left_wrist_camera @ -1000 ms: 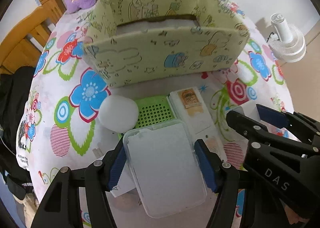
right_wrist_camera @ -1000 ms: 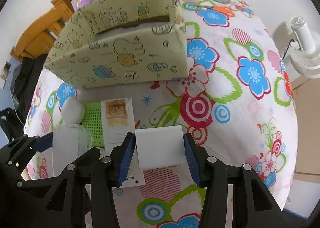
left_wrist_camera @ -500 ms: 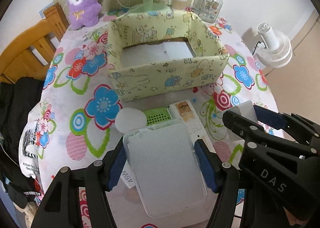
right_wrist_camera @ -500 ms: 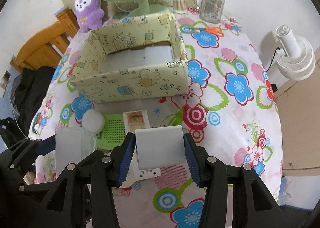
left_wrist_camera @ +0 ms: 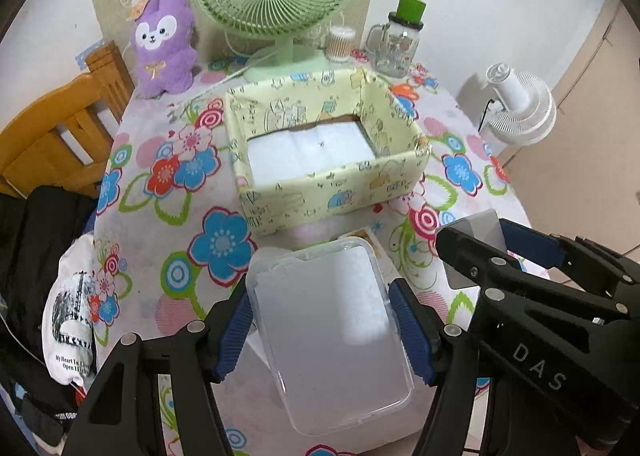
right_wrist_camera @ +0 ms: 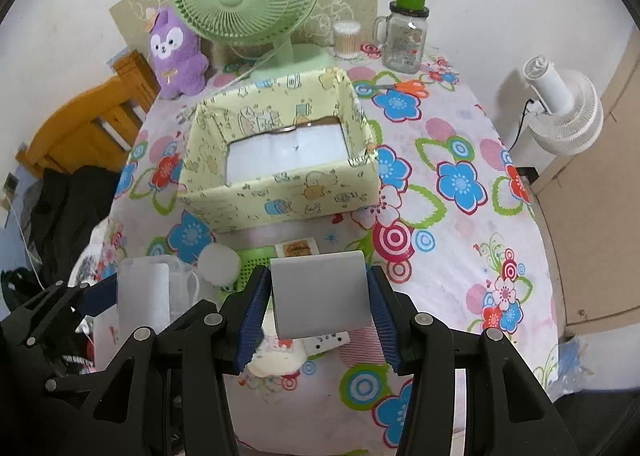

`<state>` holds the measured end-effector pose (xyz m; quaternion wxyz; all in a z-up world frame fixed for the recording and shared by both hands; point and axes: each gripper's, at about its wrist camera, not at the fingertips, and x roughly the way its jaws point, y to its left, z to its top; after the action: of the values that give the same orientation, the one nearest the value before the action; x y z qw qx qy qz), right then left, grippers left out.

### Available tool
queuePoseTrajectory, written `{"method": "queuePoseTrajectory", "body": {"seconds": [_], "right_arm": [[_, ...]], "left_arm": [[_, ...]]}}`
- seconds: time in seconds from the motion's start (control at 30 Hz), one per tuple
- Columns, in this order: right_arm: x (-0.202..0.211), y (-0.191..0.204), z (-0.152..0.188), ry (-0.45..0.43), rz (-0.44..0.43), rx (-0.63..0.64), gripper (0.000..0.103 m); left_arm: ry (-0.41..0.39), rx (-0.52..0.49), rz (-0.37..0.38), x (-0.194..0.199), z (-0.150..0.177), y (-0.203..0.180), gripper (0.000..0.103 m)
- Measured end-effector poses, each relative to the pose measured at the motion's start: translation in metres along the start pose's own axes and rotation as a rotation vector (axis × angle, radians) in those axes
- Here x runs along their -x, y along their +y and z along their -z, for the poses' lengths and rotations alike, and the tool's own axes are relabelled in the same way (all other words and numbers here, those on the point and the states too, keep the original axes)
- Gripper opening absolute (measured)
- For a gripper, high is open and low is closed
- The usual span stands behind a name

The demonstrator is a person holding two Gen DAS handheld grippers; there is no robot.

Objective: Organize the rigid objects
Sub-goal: 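Lift both held items and carry them over the patterned fabric box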

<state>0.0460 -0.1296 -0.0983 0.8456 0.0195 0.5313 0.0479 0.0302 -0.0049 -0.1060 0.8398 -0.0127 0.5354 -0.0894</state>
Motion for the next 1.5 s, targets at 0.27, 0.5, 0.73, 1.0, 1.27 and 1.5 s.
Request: {"method": "queuePoseTrajectory", "body": {"seconds": [0.27, 0.5, 0.73, 1.0, 1.27, 1.5], "right_arm": [[0.014, 0.007, -0.009, -0.035, 0.016, 0.002, 0.052], [0.015, 0.004, -0.028, -0.05, 0.009, 0.002, 0.052], [0.005, 0.001, -0.062, -0.059, -0.003, 0.035, 0.052], [-0.013, 0.001, -0.101, -0.05, -0.027, 0.086, 0.052], [-0.039, -0.002, -0.14, -0.045, -0.072, 0.088, 0.052], [-0.068, -0.006, -0.16, -0.016, -0.085, 0.077, 0.052]], "left_arm": [[-0.033, -0.005, 0.014, 0.012, -0.008, 0.002, 0.068], [-0.058, 0.003, 0.008, 0.014, -0.029, 0.002, 0.068], [-0.076, 0.039, -0.006, 0.005, -0.058, 0.004, 0.068], [-0.075, 0.08, -0.023, -0.013, -0.09, 0.012, 0.069], [-0.077, 0.131, -0.04, -0.033, -0.121, 0.022, 0.069], [-0.052, 0.168, -0.051, -0.06, -0.135, 0.03, 0.068]]}}
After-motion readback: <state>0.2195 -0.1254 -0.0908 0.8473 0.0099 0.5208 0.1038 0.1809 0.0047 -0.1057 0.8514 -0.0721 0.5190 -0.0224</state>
